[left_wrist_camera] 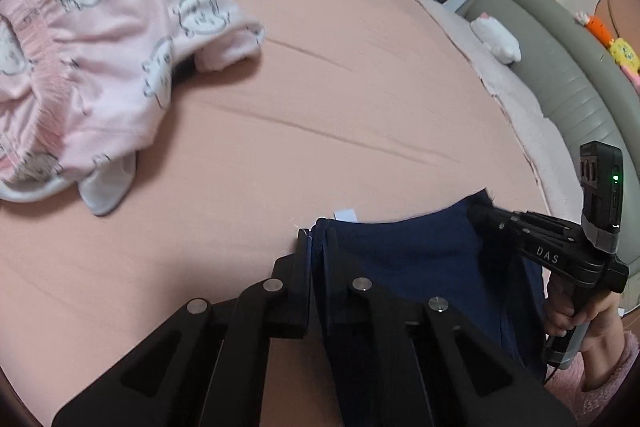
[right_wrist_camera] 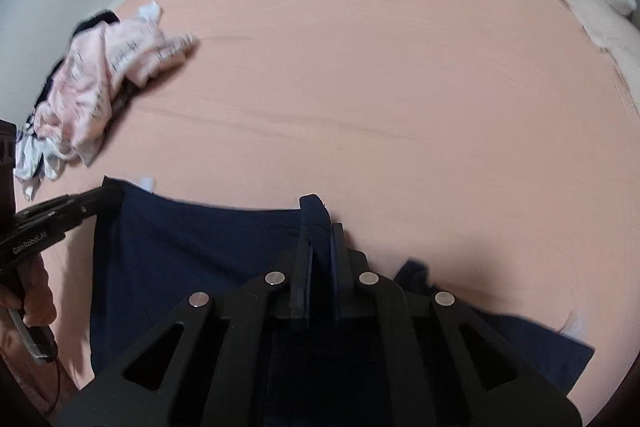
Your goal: Fold clothes
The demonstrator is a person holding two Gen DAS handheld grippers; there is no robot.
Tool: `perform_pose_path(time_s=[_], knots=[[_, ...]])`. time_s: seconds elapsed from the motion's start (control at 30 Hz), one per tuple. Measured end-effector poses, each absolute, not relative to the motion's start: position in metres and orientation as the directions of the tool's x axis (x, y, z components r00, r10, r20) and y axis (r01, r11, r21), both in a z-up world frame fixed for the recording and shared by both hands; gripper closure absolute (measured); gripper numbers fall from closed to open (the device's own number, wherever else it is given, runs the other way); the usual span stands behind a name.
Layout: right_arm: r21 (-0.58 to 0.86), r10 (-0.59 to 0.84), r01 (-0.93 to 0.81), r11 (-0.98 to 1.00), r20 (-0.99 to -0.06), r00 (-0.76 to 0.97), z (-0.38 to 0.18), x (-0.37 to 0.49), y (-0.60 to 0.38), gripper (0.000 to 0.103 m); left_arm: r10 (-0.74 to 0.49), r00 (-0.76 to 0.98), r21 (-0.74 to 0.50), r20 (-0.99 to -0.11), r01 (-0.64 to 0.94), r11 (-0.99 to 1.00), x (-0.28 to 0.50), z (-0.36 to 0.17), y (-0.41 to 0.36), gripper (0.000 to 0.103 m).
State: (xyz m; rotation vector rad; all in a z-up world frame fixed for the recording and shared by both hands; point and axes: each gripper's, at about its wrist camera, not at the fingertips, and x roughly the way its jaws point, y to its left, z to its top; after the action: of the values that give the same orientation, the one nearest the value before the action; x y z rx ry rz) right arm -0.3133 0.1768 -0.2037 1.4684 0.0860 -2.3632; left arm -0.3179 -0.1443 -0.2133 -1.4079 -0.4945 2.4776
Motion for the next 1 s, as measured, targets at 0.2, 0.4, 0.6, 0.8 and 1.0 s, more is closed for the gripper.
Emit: perform_pose_path(time_s=[0.2, 0.4, 0.6, 0.8, 1.0], knots=[[0.216, -0.306, 0.243, -0.946, -0.843, -0.442, -0.213, -0.336, 0.188, 0.09, 0.316, -0.502, -0.364, -0.805, -0.002, -0.931, -0.32, -0.231, -0.152, 0.094], [0.225, -0.282, 0.174, -0.959, -0.826, -0.488, -0.199, -0.333, 0.184, 0.078, 0.239, -0.579, -0.284, -0.78, -0.013, -0.959, -0.308, -0.196, -0.154, 0.079], [0.182, -0.252, 0.187, -0.965, -0.832, -0.493, -0.181, -0.299, 0.192, 0.078, 0.278, -0.533, -0.227, -0.799, -0.162, -0.96, -0.286, -0.192, -0.1, 0.072], [0.237, -0.259, 0.104, -0.966, -0.894, -0.366, -0.202, -0.26, 0.23, 0.078, 0.126, -0.415, -0.025, -0.901, -0.239, -0.971, -0.284, -0.202, -0.072, 0.072], [0.296, -0.258, -0.012, -0.955, -0.853, -0.454, -0.199, -0.237, 0.288, 0.08, 0.249, -0.492, -0.084, -0.834, -0.332, -0.94, -0.28, -0.161, -0.052, 0.072]])
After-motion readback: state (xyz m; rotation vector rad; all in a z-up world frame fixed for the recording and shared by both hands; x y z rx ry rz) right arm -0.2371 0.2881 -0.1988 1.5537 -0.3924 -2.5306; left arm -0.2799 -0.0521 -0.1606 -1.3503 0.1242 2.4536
